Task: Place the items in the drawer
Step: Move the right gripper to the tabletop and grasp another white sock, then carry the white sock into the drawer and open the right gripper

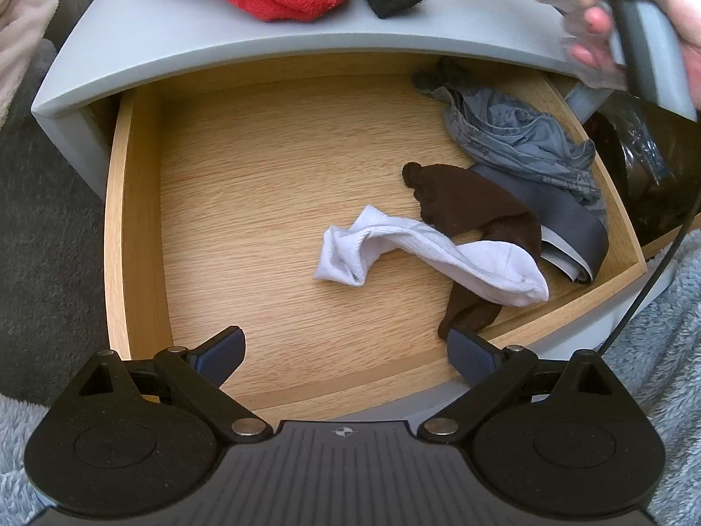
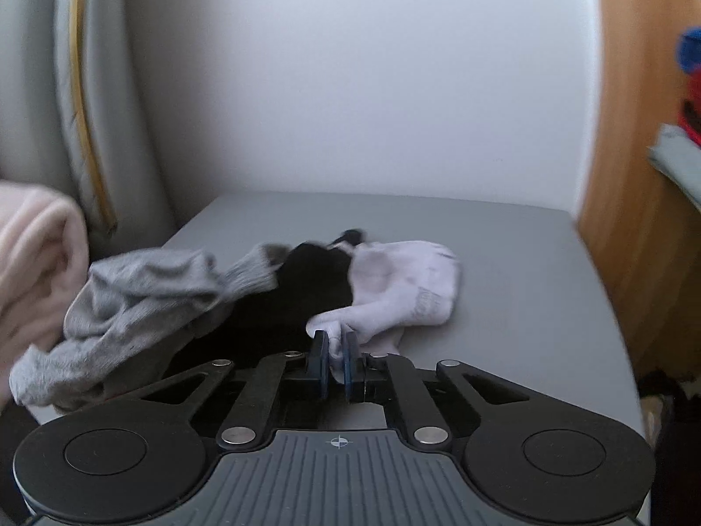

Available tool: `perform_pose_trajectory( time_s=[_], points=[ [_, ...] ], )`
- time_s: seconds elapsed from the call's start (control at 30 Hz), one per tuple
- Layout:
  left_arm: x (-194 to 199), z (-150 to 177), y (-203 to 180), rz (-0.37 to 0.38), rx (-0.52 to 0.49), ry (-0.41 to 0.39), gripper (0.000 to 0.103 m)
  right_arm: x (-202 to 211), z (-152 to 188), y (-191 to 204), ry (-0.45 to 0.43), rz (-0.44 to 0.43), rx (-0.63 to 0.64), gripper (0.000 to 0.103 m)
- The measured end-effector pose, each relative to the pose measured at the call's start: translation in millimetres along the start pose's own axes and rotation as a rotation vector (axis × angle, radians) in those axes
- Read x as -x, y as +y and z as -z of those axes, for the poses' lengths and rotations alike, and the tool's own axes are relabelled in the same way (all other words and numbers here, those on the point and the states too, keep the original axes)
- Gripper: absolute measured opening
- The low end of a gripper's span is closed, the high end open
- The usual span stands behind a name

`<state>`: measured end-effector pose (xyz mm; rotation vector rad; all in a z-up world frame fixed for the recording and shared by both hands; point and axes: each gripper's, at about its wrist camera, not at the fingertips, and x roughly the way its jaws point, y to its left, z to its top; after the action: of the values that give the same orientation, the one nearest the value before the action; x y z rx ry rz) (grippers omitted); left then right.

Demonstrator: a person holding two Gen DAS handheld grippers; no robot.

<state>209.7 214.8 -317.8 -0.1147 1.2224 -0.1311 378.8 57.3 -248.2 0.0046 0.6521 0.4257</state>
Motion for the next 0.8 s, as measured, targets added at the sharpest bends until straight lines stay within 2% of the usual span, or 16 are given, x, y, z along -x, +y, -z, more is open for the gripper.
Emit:
perform_pose_trajectory(
  time_s=[0.1,0.27,0.37,0.5,0.67,0.7,0.8],
  points=[
    [-2,-1,0,0.0,-0.001,0.003,0.1,19,2,-15,-0.028,0.03,-0.067,0.005],
    [-1,-1,-2,-0.003,-0.008,0.001,0.1,61,2,-38,-0.062,-0.052,-0.215,0.005],
    [0,-1,-1,-0.003,-0.004,0.002,0.1,80,12,-39,-0.032,-0.099,-0.273,0.005],
    [-2,-1,0,0.006,0.01,0.007,0.1,94,31,-24,0.042,-0.146,-0.219,0.005],
    [-4,-2,1,0.013,0.013,0.008,0.1,103,60,12,0.179,-0.193,-0.138,0.005],
    [-3,-2,1,0.013,0.012,0.008,0.1,106,64,20,0.196,-0.216,-0.118,0.005],
    [-3,-1,1,0.014,0.01,0.008,0.1,111,70,45,0.213,-0.353,-0.053,0.005]
  ],
)
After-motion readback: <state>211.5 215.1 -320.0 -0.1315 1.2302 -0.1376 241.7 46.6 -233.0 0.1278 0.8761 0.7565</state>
